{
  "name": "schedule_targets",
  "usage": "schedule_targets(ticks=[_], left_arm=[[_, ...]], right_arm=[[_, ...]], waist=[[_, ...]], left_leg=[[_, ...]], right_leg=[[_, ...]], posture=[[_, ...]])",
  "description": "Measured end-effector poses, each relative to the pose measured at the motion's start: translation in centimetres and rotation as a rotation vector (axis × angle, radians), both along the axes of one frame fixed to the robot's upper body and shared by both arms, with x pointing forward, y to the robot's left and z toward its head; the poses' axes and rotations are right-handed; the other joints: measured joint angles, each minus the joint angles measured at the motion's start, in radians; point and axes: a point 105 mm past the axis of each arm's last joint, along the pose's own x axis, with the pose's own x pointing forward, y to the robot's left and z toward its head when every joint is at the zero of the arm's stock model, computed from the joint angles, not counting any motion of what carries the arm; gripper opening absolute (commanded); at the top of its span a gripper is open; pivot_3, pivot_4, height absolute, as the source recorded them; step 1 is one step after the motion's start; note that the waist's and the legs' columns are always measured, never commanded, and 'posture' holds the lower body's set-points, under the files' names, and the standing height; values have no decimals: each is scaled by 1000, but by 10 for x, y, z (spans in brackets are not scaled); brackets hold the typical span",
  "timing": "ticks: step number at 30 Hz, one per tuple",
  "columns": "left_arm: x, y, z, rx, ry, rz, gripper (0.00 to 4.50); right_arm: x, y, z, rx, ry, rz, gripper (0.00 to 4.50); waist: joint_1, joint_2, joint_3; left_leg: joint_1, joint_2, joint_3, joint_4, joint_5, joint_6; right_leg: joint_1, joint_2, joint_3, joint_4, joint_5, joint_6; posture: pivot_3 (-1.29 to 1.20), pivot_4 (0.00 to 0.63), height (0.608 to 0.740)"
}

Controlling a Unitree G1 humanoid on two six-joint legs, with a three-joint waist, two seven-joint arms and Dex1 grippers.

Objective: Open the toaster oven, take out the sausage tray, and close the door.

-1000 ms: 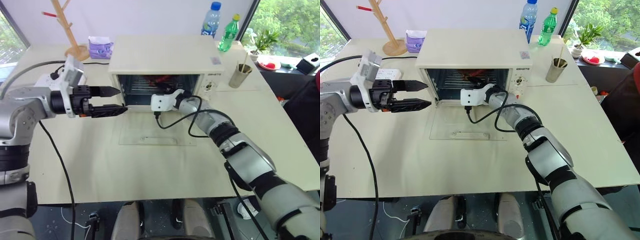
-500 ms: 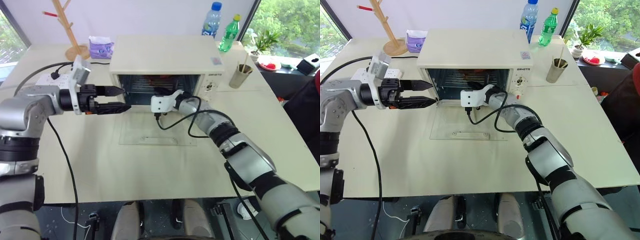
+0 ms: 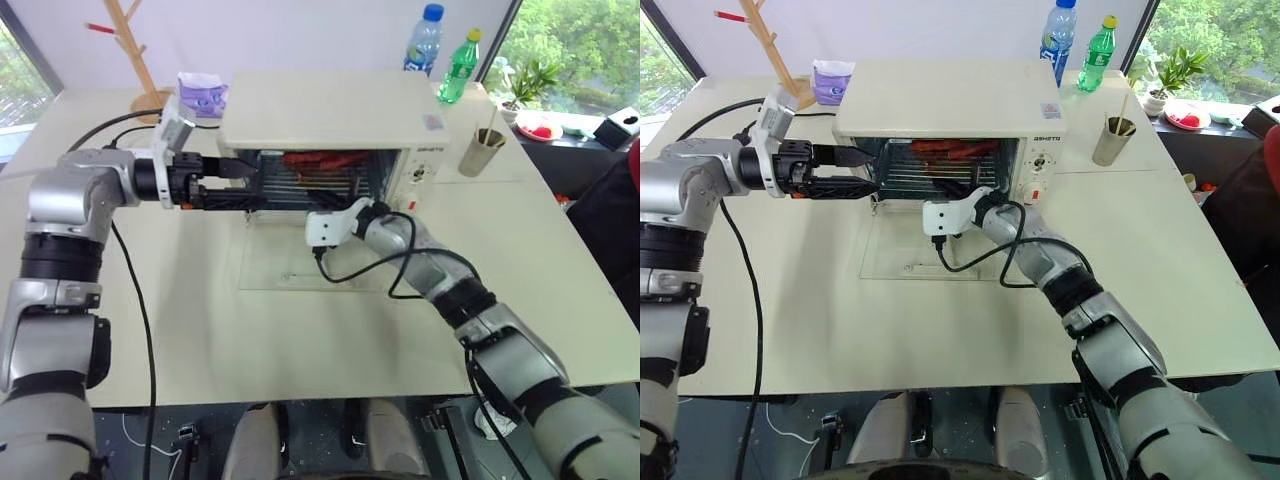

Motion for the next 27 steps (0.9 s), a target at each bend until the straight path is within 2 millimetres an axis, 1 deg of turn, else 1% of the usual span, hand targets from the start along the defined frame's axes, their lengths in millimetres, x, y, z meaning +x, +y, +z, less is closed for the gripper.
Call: schedule_targets(ticks=[9,12,21,24,27], left_arm=[[4,2,-3,11,6,-11,4500],[5,2,-3,17,9,-10,4500],[3,2,-4,21,17,-19,4500],[-2,6,-4,25,43,-17,4500],[-15,16,-8,26,93,-11,4500]], right_arm=[[-28,-12,-7,-21,-11,22,73],[-36,-20,-7,-56,-26,31,73],[-55,-29,-10,-91,-34,82,73],[-65,-32,-14,-119,-29,119,73],[-74,-33,-21,-140,-10,157,73]], waist=[[16,0,0],[29,0,0],[30,-1,0],[25,-1,0],[15,-1,1]], left_leg=[[0,-1,-1,1,-2,3],[0,-1,-1,1,-2,3],[-1,-3,-3,1,-2,3],[-1,-3,-3,1,-2,3],[-1,-2,-3,0,-2,3]], right_leg=[[1,-1,0,0,0,0],[1,-1,0,-1,0,0],[2,-1,0,-2,0,0],[2,-1,0,-2,0,0],[1,0,0,-1,0,0]], posture=[[0,150,722],[0,150,722],[0,150,722],[0,150,722],[0,150,722]])
